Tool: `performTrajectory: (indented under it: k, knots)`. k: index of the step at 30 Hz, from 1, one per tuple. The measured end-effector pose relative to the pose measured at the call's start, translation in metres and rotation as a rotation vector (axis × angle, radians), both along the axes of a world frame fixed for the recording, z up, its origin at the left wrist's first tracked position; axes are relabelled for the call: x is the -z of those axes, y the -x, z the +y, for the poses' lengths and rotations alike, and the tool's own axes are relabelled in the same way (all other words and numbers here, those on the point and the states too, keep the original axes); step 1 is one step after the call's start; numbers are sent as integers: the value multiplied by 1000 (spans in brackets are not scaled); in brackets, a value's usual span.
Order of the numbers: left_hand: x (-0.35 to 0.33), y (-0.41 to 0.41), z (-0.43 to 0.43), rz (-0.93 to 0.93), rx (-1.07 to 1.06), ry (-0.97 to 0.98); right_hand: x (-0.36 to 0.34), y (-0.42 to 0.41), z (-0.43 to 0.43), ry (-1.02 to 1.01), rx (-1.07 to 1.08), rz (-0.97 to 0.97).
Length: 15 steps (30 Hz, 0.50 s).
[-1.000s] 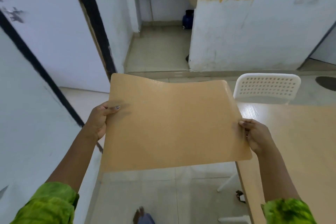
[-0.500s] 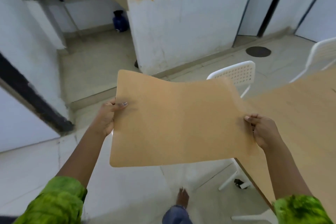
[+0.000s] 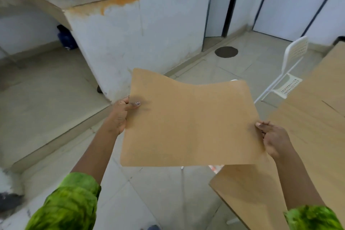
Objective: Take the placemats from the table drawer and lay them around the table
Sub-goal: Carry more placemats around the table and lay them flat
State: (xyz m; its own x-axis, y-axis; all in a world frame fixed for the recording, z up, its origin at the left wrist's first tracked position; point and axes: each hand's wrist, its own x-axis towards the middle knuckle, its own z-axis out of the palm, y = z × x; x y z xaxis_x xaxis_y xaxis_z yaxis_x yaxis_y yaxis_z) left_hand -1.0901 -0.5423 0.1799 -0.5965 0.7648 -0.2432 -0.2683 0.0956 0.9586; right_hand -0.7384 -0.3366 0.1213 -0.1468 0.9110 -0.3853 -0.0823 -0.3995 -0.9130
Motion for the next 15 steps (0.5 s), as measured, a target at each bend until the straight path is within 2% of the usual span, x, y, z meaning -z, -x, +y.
performTrajectory:
  k: [6,15]
  knots:
    - [2,70,98,13,182,-13,10,30,26,30,187,22]
    - [-17,113,249,26,637,-17,0,52,7,13,670,128]
